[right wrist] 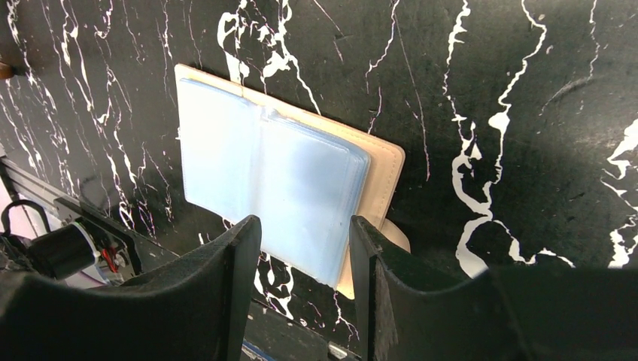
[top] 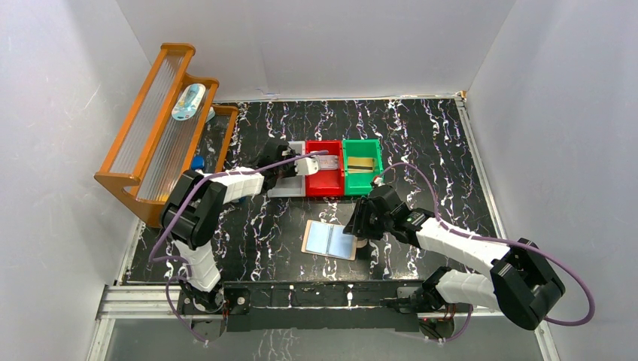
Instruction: Take the credit cards out of the card holder
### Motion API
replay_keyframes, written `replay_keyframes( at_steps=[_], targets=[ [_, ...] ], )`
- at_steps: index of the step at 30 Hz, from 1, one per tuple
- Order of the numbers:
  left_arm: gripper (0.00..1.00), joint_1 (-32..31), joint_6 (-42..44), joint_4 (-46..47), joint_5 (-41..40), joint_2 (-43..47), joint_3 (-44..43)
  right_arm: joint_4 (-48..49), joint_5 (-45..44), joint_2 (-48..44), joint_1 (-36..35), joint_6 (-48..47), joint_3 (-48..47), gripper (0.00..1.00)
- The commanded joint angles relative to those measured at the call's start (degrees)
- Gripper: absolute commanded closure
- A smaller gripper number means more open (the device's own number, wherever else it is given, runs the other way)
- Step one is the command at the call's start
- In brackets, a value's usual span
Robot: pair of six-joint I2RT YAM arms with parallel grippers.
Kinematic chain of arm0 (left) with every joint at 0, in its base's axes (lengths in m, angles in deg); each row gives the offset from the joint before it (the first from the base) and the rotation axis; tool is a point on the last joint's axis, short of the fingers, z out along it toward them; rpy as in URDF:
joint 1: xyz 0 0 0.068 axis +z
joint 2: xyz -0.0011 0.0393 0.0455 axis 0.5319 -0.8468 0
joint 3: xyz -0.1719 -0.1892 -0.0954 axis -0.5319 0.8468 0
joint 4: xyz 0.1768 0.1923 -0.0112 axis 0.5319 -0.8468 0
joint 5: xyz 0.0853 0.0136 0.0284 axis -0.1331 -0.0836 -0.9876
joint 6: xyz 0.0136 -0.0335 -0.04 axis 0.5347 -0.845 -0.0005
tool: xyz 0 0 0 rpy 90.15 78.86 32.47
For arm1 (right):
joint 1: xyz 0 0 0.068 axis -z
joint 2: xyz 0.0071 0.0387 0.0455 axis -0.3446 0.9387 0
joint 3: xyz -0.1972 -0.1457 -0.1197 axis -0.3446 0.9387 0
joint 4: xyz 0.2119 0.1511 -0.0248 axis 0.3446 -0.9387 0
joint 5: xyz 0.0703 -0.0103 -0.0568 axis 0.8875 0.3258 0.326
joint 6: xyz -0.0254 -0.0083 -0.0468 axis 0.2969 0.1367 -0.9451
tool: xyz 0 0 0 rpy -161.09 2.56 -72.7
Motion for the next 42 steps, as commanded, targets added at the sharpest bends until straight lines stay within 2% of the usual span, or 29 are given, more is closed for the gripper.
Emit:
replay_keyframes(
  at_steps=[1, 8, 14, 19, 26, 29, 34, 37, 42],
  targets=[
    [0.96, 0.38, 0.64, -0.21, -0.61, -0.91, -1.36, 0.2, 0.3, -0.35, 0.55, -0.71, -2.52, 0.44],
    [0.72, 0.46, -0.74, 1.57, 0.33, 0.46, 0.08, -0.17, 0.25, -0.88, 0.79, -0.86, -2.21, 0.44],
    [0.65, 0.46, -1.36, 1.74, 0.76, 1.53, 0.51, -0.26, 0.55, -0.93, 0.96, -0.73, -2.17, 0.44],
    [0.55, 0.46, -2.99, 2.02, 1.64, 3.73, 0.9, -0.35, 0.83, -1.27, 1.1, -0.69, -2.08, 0.44],
    [0.29, 0.46, -7.65, 9.41, 1.72, 11.32, 5.19, -0.32, 1.56, -2.27, 1.11, -0.29, -2.46, 0.42],
    [0.19, 0.45, -12.36, 10.92, 2.26, 16.7, 6.8, -1.1, 1.92, -1.89, 1.13, -0.42, -3.16, 0.4],
    [0.06, 0.37, -24.64, 5.89, 5.32, 26.8, 8.82, -4.21, 1.87, 0.38, 1.12, -0.39, -5.48, 0.34],
    [0.02, 0.42, -35.58, 2.39, 7.06, 33.48, 11.17, -7.12, -1.29, 1.52, 0.15, -0.21, -7.22, 0.29],
    [0.02, 0.37, -55.97, -4.47, 10.78, 42.42, 15.02, -13.32, -10.21, 4.14, -5.32, 1.22, -11.83, 0.21]
  ],
)
